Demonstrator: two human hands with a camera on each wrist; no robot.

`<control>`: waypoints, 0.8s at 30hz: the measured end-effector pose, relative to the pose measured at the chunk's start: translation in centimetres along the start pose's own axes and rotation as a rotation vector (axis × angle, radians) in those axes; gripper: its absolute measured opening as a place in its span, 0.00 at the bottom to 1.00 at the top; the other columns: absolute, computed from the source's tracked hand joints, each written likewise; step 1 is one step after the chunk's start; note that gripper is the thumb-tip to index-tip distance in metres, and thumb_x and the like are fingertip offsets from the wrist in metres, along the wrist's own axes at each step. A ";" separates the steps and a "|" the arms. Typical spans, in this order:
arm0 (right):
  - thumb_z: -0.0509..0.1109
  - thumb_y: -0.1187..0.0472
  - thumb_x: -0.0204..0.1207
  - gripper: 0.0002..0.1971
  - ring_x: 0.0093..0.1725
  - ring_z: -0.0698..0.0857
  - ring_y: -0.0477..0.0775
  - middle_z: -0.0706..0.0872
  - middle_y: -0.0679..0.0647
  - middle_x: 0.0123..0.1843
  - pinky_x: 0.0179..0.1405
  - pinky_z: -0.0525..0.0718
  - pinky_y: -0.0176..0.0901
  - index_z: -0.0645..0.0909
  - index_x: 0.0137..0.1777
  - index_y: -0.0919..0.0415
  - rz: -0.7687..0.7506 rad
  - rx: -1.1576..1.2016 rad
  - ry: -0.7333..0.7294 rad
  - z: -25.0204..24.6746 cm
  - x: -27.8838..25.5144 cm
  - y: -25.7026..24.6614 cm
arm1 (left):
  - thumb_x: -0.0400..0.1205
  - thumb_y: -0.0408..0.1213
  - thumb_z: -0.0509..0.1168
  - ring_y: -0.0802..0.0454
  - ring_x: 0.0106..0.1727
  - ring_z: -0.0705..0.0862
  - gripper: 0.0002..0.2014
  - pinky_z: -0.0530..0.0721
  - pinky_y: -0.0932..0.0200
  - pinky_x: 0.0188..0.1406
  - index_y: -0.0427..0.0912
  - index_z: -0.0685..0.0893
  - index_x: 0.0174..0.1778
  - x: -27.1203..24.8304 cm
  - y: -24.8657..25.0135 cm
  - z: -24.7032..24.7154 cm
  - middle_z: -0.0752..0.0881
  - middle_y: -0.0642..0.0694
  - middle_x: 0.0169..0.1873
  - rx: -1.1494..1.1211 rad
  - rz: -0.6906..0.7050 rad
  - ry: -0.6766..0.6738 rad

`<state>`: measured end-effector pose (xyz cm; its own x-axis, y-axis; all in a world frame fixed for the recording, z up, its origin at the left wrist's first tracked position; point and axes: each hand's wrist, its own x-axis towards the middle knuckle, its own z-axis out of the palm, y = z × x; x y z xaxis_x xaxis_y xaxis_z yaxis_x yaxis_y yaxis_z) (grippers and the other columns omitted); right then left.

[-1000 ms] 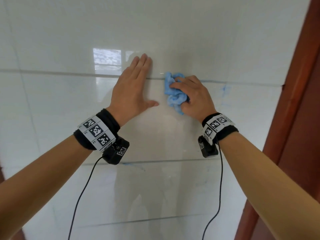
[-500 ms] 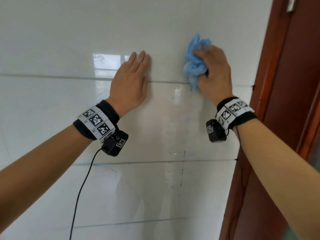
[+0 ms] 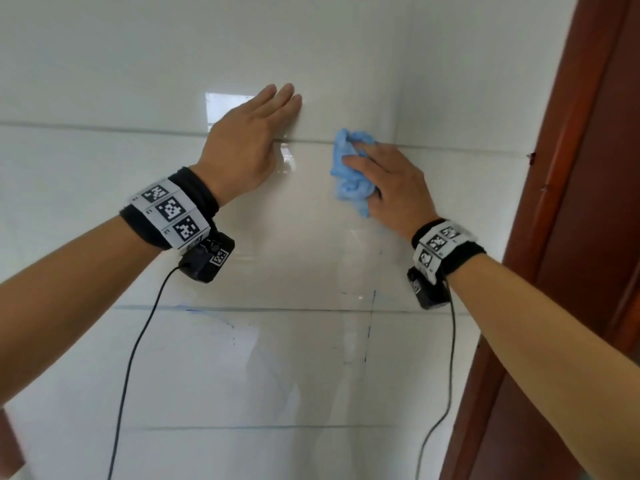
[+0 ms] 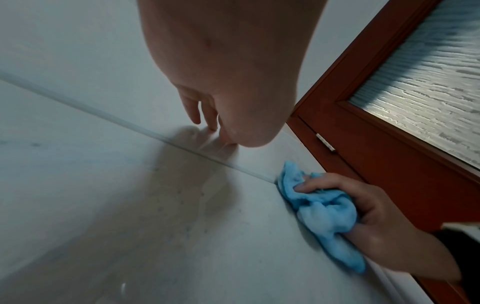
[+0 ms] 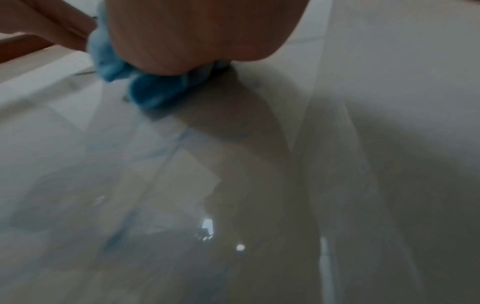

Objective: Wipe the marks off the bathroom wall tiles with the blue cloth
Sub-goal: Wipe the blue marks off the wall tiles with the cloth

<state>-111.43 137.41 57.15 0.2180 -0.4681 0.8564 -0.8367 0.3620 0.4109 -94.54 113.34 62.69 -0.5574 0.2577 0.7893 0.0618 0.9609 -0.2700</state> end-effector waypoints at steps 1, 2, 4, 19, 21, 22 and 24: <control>0.72 0.69 0.77 0.21 0.69 0.81 0.61 0.85 0.59 0.73 0.65 0.83 0.51 0.86 0.70 0.60 -0.061 -0.015 -0.030 -0.6 0.3 0.8 | 0.75 0.41 0.37 0.38 0.89 0.65 0.43 0.73 0.43 0.80 0.39 0.67 0.90 -0.2 -0.1 0.0 0.67 0.42 0.89 -0.006 0.001 0.004; 0.72 0.68 0.77 0.22 0.70 0.81 0.61 0.84 0.59 0.74 0.65 0.83 0.50 0.86 0.71 0.60 -0.085 -0.028 -0.037 -1.2 0.7 1.7 | 0.75 0.39 0.39 0.39 0.90 0.65 0.42 0.71 0.44 0.82 0.39 0.66 0.90 -0.4 -0.4 0.1 0.67 0.42 0.89 -0.018 -0.005 0.016; 0.72 0.68 0.75 0.23 0.71 0.81 0.60 0.84 0.58 0.75 0.68 0.81 0.48 0.86 0.71 0.58 0.040 -0.026 0.022 -2.4 1.6 2.6 | 0.77 0.34 0.43 0.38 0.90 0.64 0.39 0.65 0.47 0.87 0.39 0.65 0.91 -1.0 -1.2 0.2 0.65 0.41 0.90 -0.034 -0.043 0.054; 0.73 0.71 0.69 0.19 0.58 0.87 0.64 0.89 0.57 0.64 0.57 0.88 0.53 0.89 0.60 0.62 0.122 0.160 0.167 7.7 7.5 -10.5 | 0.73 0.32 0.43 0.33 0.90 0.61 0.44 0.67 0.38 0.87 0.36 0.60 0.91 -7.9 -10.3 -1.7 0.62 0.37 0.90 0.080 -0.250 0.096; 0.72 0.71 0.69 0.17 0.56 0.87 0.64 0.90 0.58 0.62 0.54 0.88 0.53 0.89 0.58 0.63 0.079 0.180 0.177 9.3 9.3 -12.7 | 0.72 0.33 0.42 0.33 0.90 0.62 0.44 0.68 0.38 0.85 0.37 0.61 0.91 -8.5 -11.6 -2.1 0.62 0.38 0.90 0.084 -0.247 0.098; 0.71 0.70 0.69 0.16 0.56 0.87 0.63 0.90 0.57 0.61 0.53 0.88 0.53 0.89 0.57 0.63 0.070 0.192 0.186 10.1 10.2 -13.8 | 0.72 0.33 0.42 0.33 0.90 0.62 0.44 0.68 0.38 0.86 0.37 0.61 0.91 -9.0 -12.3 -2.3 0.62 0.38 0.90 0.082 -0.249 0.103; 0.71 0.70 0.69 0.16 0.58 0.84 0.60 0.90 0.57 0.59 0.56 0.87 0.52 0.89 0.57 0.63 0.047 0.221 0.192 11.7 12.2 -16.2 | 0.73 0.33 0.42 0.34 0.90 0.61 0.43 0.67 0.41 0.86 0.37 0.62 0.91 -10.0 -13.9 -2.8 0.62 0.38 0.90 0.078 -0.252 0.118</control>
<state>-101.12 116.41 57.23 0.2497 -0.2866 0.9249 -0.9326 0.1858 0.3094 -87.51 97.68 60.07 -0.4462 0.0263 0.8946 -0.1331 0.9865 -0.0954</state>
